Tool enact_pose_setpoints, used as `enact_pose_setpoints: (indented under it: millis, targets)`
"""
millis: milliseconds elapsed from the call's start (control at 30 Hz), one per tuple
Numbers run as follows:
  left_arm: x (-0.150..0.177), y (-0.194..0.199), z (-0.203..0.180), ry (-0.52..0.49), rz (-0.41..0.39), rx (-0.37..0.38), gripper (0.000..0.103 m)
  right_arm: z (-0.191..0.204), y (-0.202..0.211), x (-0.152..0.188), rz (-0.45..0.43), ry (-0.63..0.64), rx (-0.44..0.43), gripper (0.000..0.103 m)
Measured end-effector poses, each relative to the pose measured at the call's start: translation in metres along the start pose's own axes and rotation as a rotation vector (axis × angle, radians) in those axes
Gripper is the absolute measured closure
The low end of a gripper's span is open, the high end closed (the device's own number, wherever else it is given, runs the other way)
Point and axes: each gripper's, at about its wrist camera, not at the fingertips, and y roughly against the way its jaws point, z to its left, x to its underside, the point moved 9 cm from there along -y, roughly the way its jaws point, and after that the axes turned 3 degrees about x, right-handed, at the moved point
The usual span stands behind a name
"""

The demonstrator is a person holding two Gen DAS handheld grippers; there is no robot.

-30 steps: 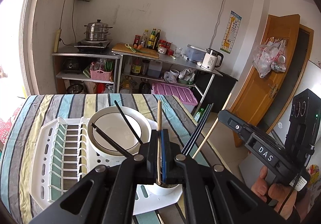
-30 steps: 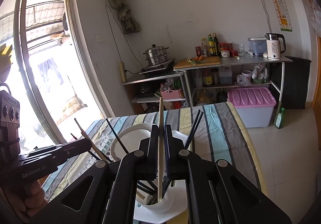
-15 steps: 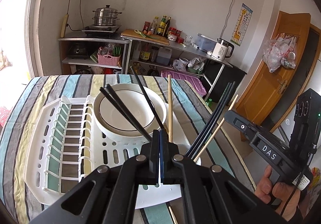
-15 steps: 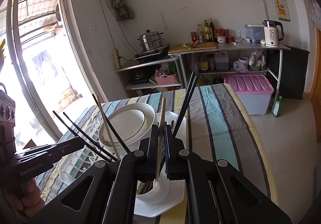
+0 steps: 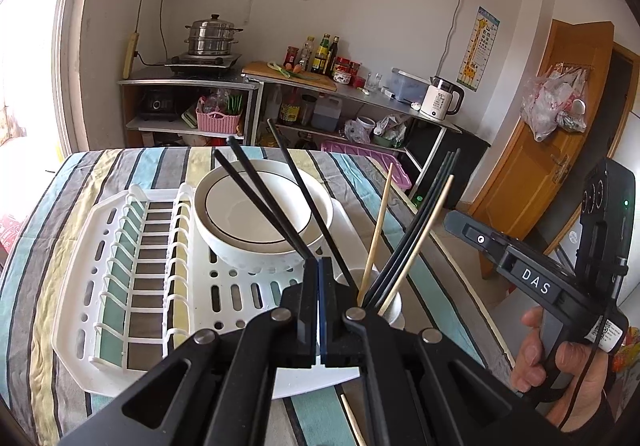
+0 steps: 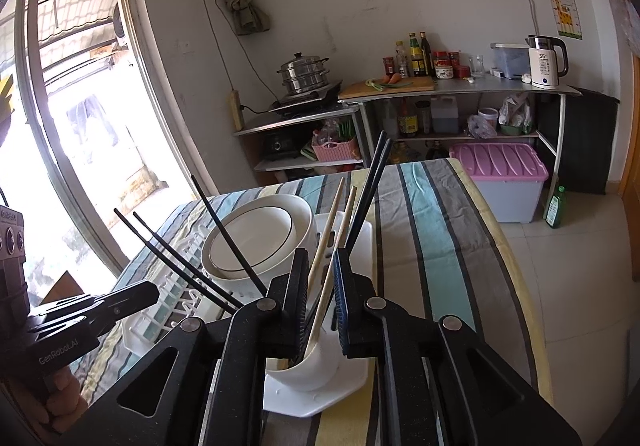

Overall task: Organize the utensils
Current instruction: 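Move both open tools back down over the remaining wooden chopsticks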

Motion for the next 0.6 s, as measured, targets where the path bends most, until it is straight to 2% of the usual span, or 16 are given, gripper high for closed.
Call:
enact_pose_setpoints:
  millis: [233, 467, 600]
  targets:
    - [0.024, 0.024, -0.004, -0.034, -0.017, -0.01, 0.103, 0.004, 0.027, 0.013, -0.01, 0.004, -0.016, 0.089]
    - [0.063, 0.061, -0.01, -0.077, -0.035, -0.026, 0.102, 0.014, 0.075, 0.044, -0.03, 0.032, -0.02, 0.089]
    - [0.088, 0.084, -0.008, -0.071, -0.049, -0.041, 0.095, 0.019, 0.101, 0.069, -0.03, 0.043, -0.023, 0.089]
